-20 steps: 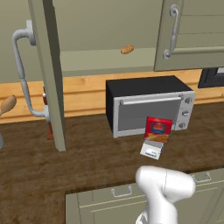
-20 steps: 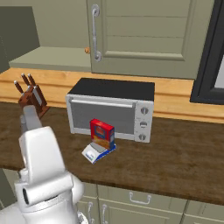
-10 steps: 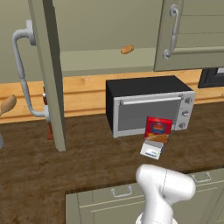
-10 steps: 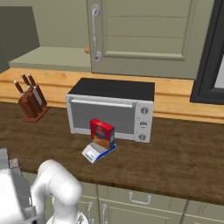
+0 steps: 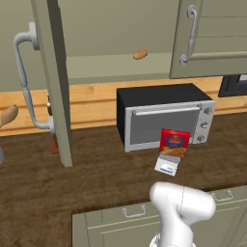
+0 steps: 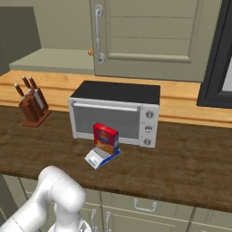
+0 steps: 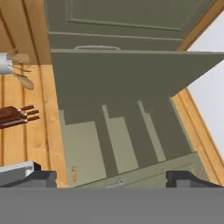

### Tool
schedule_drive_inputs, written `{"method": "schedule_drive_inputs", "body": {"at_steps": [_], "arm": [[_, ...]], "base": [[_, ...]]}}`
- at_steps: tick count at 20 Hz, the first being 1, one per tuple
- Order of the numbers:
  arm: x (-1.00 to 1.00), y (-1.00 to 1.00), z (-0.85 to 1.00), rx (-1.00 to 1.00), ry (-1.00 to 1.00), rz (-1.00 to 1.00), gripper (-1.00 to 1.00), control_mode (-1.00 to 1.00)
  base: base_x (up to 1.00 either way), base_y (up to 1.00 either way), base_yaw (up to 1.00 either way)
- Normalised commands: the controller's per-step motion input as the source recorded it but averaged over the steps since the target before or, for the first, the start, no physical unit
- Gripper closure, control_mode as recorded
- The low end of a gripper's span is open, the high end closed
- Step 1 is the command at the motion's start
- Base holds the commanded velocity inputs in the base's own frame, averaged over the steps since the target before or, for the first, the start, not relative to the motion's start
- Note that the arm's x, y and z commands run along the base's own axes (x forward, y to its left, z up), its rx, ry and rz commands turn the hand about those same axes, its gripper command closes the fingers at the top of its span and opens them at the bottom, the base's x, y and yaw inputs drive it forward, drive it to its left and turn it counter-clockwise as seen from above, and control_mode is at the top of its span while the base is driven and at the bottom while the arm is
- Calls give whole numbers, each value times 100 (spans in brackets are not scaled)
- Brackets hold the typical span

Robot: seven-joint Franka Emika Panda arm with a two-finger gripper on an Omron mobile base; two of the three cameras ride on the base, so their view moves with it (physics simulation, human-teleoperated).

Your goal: Pick the boxed food and place it on the digital scale for weighing, and close the cabinet.

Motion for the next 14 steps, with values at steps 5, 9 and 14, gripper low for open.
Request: {"method": "schedule_drive_inputs", "body": {"at_steps": [5, 9, 14], "arm": [[36, 100, -31, -6, 0, -11, -100, -100], [67, 100, -2, -17, 0, -8, -100, -100], [95, 100, -6, -22, 0, -9, -100, -100]], "base": [[0, 0, 0], [0, 0, 0], [0, 0, 0]]}}
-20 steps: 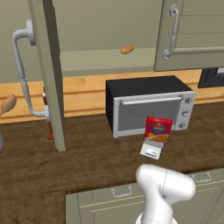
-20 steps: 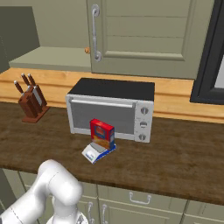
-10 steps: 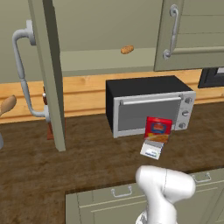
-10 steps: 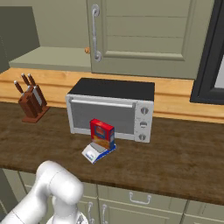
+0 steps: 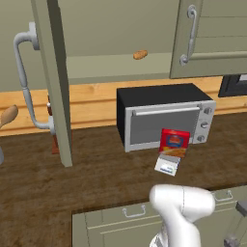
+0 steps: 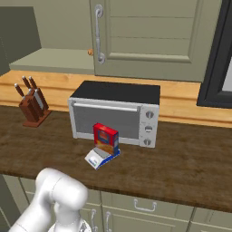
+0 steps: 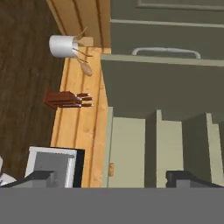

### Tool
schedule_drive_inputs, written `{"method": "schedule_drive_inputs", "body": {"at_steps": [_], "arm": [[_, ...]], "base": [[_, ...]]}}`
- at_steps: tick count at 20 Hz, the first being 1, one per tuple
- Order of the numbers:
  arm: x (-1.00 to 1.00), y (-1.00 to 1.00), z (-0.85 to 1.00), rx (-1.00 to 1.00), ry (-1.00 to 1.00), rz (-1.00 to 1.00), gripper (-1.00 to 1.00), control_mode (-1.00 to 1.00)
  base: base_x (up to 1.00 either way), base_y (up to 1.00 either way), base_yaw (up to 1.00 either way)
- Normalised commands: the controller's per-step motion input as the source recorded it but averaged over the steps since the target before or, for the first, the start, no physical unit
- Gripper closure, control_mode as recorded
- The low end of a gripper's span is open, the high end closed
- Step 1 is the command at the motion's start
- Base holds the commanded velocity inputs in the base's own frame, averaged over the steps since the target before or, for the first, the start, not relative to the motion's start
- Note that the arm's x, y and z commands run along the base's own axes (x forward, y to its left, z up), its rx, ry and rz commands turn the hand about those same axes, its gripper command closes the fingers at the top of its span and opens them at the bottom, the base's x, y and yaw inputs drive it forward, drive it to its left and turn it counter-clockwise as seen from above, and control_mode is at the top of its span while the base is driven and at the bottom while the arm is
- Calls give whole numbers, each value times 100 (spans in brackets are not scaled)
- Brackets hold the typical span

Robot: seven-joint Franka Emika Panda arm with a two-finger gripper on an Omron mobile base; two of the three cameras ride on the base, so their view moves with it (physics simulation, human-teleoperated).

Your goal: Pick the boxed food and place it on the digital scale for weighing, and close the cabinet.

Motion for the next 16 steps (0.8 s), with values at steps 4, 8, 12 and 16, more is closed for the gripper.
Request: {"method": "schedule_drive_inputs", "body": {"at_steps": [4, 8, 12, 16], "arm": [[100, 100, -25, -22, 0, -10, -100, -100], [72, 100, -35, -18, -7, -13, -100, -100], [5, 100, -48, -5, -18, -20, -100, -100], [0, 100, -49, 0, -33, -23, -100, -100]], "base": [[0, 0, 0], [0, 0, 0], [0, 0, 0], [0, 0, 0]]}}
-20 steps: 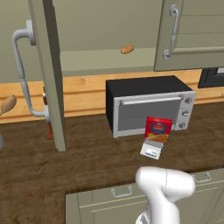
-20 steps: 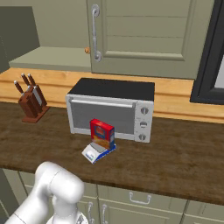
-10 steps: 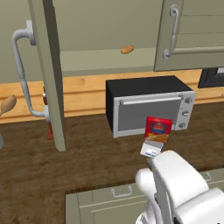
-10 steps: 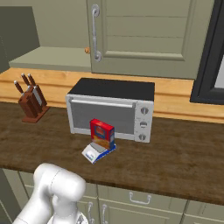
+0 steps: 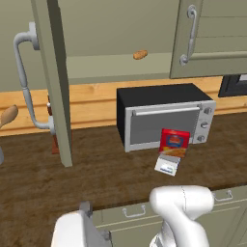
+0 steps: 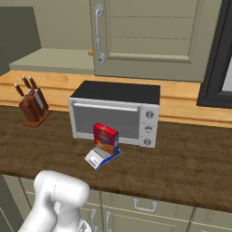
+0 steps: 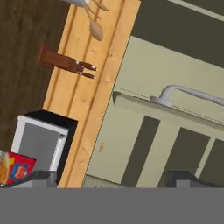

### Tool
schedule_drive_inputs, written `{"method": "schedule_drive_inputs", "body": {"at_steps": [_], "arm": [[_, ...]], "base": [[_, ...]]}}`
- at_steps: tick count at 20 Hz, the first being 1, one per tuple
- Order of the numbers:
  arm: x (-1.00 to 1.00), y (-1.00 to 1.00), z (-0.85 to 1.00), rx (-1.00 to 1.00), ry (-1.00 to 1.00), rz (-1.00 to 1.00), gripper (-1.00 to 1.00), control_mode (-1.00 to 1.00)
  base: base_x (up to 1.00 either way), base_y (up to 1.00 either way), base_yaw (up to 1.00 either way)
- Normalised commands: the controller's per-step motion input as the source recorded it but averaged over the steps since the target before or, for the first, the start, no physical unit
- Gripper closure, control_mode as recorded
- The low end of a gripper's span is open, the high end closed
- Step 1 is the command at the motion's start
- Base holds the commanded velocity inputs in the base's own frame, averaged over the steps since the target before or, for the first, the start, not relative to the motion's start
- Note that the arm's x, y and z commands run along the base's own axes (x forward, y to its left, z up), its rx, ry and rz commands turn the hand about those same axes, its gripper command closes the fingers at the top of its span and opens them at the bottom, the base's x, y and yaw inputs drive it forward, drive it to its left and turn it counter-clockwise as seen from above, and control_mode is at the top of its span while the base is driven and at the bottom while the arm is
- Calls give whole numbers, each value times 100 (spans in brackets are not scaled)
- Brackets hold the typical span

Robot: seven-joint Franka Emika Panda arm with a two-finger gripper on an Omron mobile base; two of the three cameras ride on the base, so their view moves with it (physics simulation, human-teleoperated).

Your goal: Pick the boxed food and place it on the digital scale for weighing, and close the cabinet.

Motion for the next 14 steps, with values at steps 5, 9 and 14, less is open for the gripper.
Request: {"method": "schedule_drive_inputs", "body": {"at_steps": [5, 9, 14], "arm": [[15, 96, -1, 0, -41, -17, -100, -100], [54, 40, 0, 13, -27, -3, -100, -100], [86, 21, 0, 21, -20, 0, -100, -100]], "base": [[0, 0, 0], [0, 0, 0], [0, 0, 0]]}}
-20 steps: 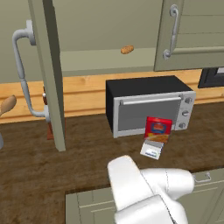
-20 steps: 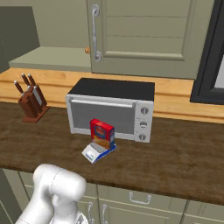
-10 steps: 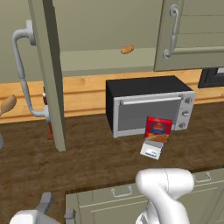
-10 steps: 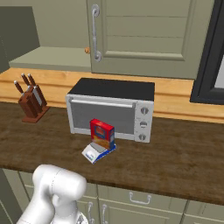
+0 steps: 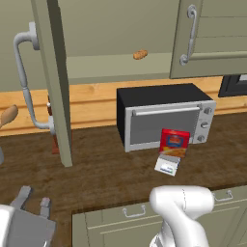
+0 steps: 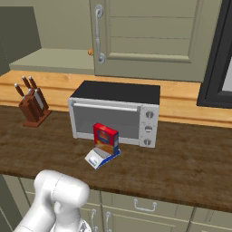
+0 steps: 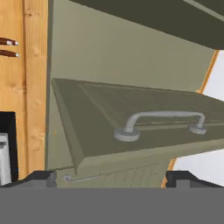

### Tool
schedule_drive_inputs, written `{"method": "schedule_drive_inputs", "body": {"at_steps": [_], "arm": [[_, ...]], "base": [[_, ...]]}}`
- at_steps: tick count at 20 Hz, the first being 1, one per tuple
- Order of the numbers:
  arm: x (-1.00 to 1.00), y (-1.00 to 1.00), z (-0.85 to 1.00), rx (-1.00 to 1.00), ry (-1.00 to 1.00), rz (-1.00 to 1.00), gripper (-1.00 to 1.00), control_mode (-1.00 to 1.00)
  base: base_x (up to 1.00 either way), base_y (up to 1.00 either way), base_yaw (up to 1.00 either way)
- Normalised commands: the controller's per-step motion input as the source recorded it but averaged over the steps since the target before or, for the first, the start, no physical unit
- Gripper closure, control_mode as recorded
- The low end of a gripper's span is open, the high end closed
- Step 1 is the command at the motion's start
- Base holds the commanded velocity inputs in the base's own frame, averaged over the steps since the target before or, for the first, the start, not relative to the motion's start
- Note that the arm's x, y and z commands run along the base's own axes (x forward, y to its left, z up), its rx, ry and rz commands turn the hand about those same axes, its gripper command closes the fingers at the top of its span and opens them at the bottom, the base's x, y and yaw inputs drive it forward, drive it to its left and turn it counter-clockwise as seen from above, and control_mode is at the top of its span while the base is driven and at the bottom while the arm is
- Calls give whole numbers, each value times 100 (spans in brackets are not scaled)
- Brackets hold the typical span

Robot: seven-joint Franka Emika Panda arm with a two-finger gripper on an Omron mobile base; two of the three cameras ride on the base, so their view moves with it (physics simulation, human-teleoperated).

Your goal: Pick the boxed food and place it on the digital scale for weighing, and close the cabinet.

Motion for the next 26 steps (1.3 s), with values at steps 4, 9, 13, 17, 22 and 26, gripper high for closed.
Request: {"method": "schedule_drive_inputs", "body": {"at_steps": [4, 9, 13, 17, 22, 26], "arm": [[97, 24, 0, 12, -17, 0, -100, -100], [100, 39, 1, 0, -13, 0, -100, -100], [100, 0, 10, 0, -3, -1, -100, -100], [64, -16, 44, 0, -7, -9, -100, -100], [57, -17, 64, 0, -6, -13, -100, -100], [40, -37, 79, 0, -7, -11, -100, -100]], "base": [[0, 0, 0], [0, 0, 0], [0, 0, 0], [0, 0, 0], [0, 0, 0], [0, 0, 0]]}}
